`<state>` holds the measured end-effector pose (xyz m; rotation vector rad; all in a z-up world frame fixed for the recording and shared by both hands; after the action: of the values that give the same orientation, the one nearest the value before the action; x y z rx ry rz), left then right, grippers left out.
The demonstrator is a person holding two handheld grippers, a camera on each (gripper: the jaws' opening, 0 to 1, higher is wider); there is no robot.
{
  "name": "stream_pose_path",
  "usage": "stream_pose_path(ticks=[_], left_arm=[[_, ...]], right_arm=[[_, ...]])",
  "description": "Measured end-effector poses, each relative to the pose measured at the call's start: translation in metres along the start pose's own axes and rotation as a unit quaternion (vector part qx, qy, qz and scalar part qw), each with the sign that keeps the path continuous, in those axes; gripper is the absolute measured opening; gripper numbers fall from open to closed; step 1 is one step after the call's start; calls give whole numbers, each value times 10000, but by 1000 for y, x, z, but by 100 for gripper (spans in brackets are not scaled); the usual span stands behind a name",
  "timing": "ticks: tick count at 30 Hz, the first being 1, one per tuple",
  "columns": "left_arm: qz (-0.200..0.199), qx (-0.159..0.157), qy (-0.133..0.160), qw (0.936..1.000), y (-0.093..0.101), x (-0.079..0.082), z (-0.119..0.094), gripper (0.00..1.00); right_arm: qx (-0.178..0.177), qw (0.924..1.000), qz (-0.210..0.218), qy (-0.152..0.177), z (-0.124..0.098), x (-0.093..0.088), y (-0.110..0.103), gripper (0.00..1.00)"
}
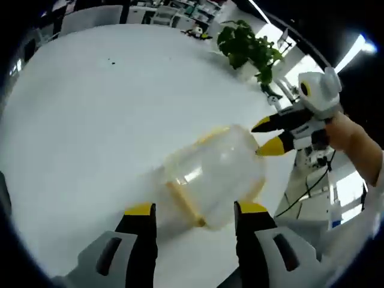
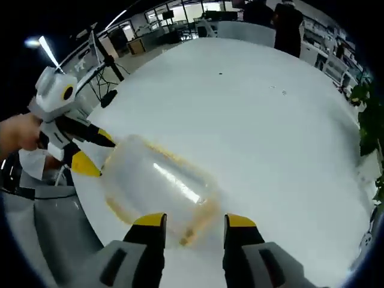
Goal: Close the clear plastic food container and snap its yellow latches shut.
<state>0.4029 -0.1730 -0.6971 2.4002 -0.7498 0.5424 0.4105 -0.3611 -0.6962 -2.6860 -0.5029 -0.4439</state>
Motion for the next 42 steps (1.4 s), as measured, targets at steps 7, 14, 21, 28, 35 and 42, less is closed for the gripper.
stream_pose_path(ticks=[7,14,21,28,35,42], left_arm=[[34,56,17,10000,9,-1,11,43],[106,209,-155,9996,10,-6,17,45],[1,235,-162,9996,13,-8,29,47],[17,100,-173,9998,15,-7,32,47],[64,31,-168,9998,17,-7,29,48],[269,-84,-176,9994,15,-4,27,50]], right_arm=[[-2,9999,-65,-79,2,-1,-8,32],[-92,9999,-48,-130,4,-1,-12,32],[-113,9995,-38,-300,4,-2,-14,32],[-25,9993,135,-341,8,-4,-14,31],[6,9994,193,-300,7,-4,-14,32],[36,9988,478,-99,5,-7,-13,33]])
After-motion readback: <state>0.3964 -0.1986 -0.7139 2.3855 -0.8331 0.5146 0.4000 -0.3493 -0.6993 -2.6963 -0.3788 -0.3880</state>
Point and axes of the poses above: the point that each gripper's makers call its tool centre point, and the gripper's own axes: z roughly forward along the fingers, y roughly to its right, x roughly out of its top, the point moved 4 cm from there along -z, roughly backward along the fingers, and after that the axes turned 10 degrees about z, right-handed, at the moved point
